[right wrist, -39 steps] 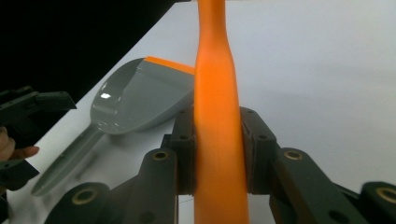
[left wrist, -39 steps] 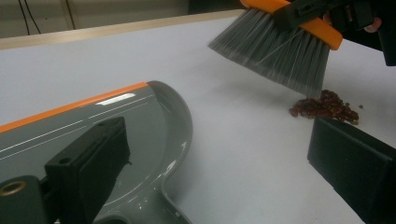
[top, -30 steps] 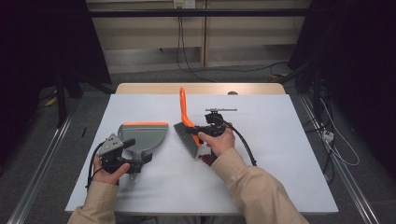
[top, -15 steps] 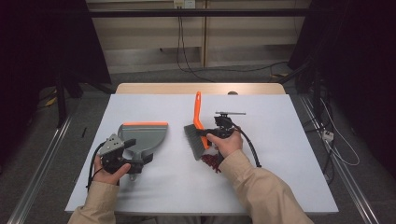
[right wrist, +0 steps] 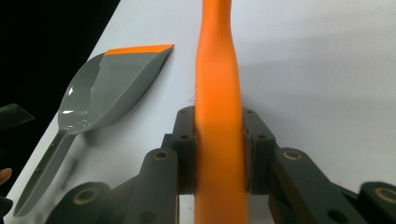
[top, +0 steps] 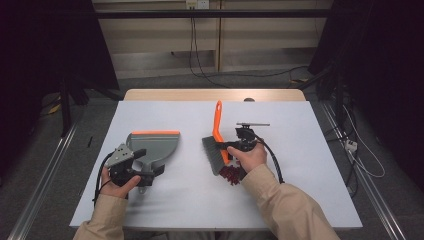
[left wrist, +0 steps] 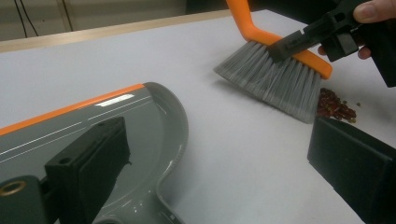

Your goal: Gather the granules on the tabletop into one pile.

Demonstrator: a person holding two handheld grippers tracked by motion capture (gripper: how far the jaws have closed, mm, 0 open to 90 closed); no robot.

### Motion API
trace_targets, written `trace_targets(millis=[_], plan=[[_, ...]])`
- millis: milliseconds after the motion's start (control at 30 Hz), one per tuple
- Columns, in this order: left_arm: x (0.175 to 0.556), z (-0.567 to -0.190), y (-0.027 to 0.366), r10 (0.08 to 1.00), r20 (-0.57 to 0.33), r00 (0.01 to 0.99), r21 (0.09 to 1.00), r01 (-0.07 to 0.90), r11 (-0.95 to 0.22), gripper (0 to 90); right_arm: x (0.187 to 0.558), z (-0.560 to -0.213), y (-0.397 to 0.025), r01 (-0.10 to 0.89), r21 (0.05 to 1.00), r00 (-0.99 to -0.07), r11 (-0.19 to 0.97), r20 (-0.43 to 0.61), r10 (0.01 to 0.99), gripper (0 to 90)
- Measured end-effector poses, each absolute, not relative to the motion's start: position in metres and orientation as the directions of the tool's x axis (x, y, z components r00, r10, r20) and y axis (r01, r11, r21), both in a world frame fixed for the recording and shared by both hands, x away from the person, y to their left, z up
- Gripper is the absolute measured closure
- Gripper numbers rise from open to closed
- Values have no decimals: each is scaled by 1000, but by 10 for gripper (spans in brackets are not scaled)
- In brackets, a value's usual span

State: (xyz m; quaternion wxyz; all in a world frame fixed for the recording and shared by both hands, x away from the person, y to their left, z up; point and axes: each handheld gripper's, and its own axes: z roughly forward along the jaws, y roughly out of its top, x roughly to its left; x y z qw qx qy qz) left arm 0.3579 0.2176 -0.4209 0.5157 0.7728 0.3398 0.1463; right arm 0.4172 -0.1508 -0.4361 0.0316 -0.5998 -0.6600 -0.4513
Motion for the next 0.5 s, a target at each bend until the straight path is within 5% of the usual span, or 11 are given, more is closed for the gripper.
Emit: trace_targets(millis=[500], plan=[[359,-421,218,676,-126,726,895,377,-239,52,430,-425,-140,818,552,-287,-161,634,718,714]])
